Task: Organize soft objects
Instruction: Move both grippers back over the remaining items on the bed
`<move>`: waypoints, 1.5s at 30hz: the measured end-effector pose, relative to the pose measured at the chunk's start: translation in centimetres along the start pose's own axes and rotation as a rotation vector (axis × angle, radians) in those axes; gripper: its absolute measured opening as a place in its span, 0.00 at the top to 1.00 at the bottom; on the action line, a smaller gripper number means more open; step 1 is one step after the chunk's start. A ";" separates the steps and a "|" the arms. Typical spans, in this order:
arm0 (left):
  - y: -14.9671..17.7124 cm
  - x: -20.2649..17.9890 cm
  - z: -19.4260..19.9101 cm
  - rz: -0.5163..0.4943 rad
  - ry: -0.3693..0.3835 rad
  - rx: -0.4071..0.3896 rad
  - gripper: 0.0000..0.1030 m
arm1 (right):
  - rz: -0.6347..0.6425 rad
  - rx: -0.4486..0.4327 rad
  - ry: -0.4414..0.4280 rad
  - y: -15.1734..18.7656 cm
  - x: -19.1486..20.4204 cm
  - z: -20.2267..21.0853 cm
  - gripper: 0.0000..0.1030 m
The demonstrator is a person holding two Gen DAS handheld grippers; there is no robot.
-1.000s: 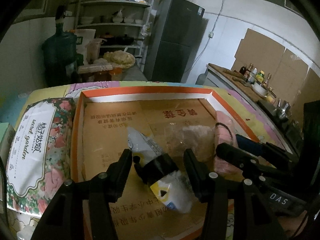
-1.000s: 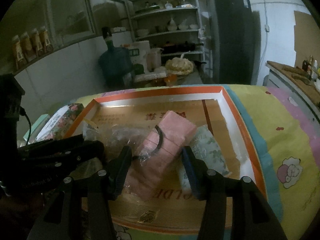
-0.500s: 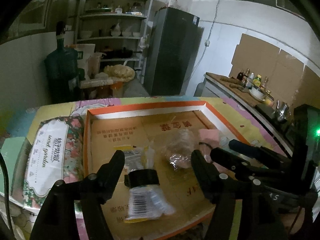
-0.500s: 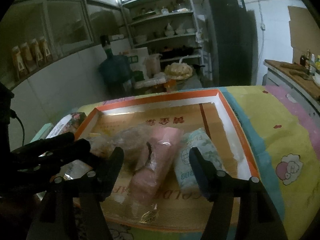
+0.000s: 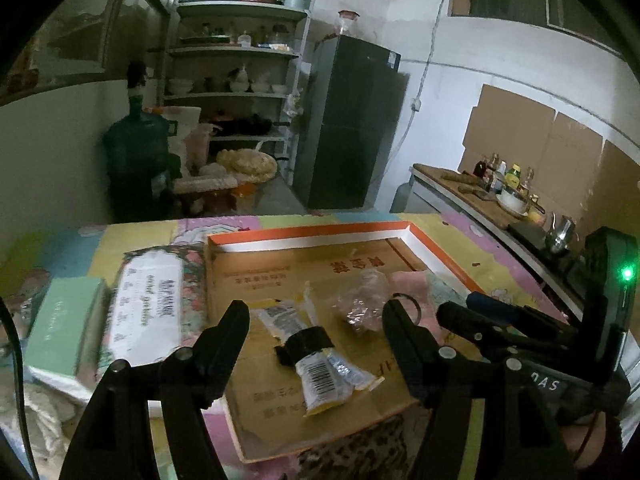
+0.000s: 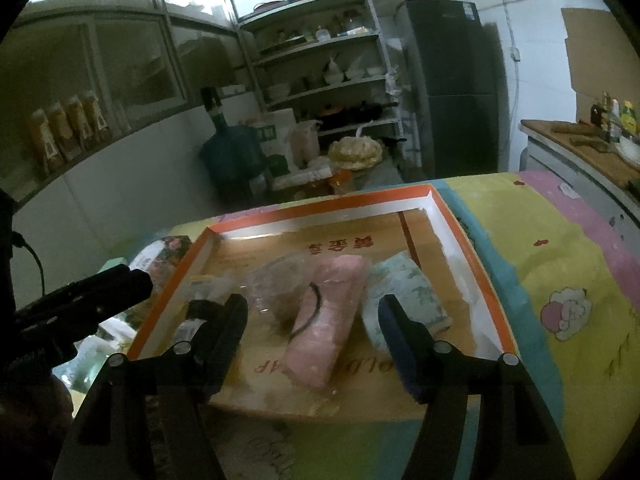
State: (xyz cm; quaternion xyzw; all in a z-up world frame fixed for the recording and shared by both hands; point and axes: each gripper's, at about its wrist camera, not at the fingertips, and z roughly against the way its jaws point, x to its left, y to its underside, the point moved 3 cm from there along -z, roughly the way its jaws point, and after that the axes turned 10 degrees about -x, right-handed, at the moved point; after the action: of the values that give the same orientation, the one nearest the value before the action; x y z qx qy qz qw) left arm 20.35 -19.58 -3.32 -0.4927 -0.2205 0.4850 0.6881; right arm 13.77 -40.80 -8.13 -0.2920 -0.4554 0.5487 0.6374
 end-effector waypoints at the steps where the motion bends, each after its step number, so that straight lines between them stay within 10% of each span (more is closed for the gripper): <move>1: 0.0 0.2 0.3 0.001 -0.004 -0.005 0.33 | -0.002 -0.005 -0.002 0.0 0.3 0.3 0.33; 45: 2.1 13.4 16.9 0.107 -0.217 -0.216 0.33 | 0.119 -0.044 -0.135 2.0 16.5 5.4 0.32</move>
State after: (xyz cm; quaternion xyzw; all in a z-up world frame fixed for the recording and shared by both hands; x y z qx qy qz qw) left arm 12.03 0.22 -0.55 -0.5197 -0.3177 0.5447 0.5765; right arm 7.79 -25.12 -3.40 -0.2948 -0.4910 0.5940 0.5649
